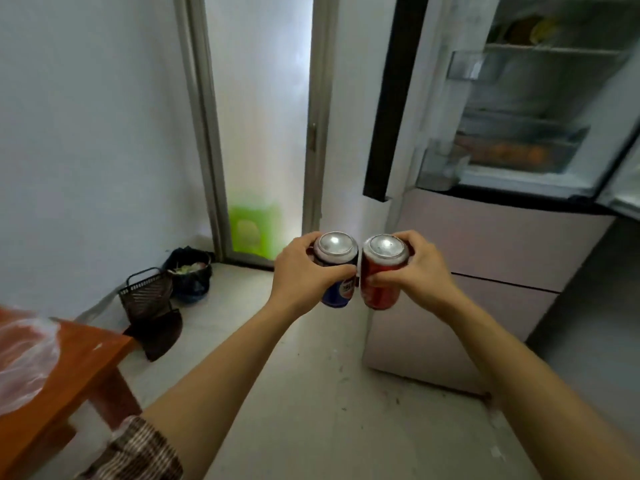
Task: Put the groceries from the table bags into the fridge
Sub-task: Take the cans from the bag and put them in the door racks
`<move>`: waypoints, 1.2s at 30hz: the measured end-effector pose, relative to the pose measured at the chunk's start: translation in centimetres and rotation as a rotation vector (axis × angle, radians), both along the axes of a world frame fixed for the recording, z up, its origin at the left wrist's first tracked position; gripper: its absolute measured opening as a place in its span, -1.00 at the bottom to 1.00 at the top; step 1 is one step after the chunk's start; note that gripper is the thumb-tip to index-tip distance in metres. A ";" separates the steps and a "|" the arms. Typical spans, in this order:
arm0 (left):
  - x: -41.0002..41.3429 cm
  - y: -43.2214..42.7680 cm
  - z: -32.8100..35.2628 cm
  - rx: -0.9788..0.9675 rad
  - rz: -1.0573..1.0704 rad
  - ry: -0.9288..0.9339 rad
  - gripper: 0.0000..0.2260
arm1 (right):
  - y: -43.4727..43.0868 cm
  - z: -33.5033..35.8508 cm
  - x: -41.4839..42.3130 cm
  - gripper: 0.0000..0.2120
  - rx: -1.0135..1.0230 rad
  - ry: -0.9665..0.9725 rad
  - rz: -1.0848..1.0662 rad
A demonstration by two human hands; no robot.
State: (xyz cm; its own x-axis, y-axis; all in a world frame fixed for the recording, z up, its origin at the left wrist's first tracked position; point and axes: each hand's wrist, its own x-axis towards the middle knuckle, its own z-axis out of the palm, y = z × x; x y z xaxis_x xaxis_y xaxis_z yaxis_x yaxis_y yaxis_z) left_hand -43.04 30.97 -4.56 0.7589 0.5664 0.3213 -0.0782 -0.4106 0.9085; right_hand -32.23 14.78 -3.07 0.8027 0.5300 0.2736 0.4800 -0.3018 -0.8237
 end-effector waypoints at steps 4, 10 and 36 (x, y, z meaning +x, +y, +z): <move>9.2 -2.9 1.6 0.037 -0.091 -0.056 -0.56 | -3.7 2.1 7.6 -0.40 0.061 -0.023 -0.066; 22.3 -5.5 4.7 0.144 -0.184 -0.147 -0.57 | -6.9 6.0 19.9 -0.40 0.114 -0.091 -0.134; 45.6 -8.5 9.9 0.503 0.334 -0.028 -0.49 | -3.2 11.6 49.6 -0.59 0.044 -0.135 0.223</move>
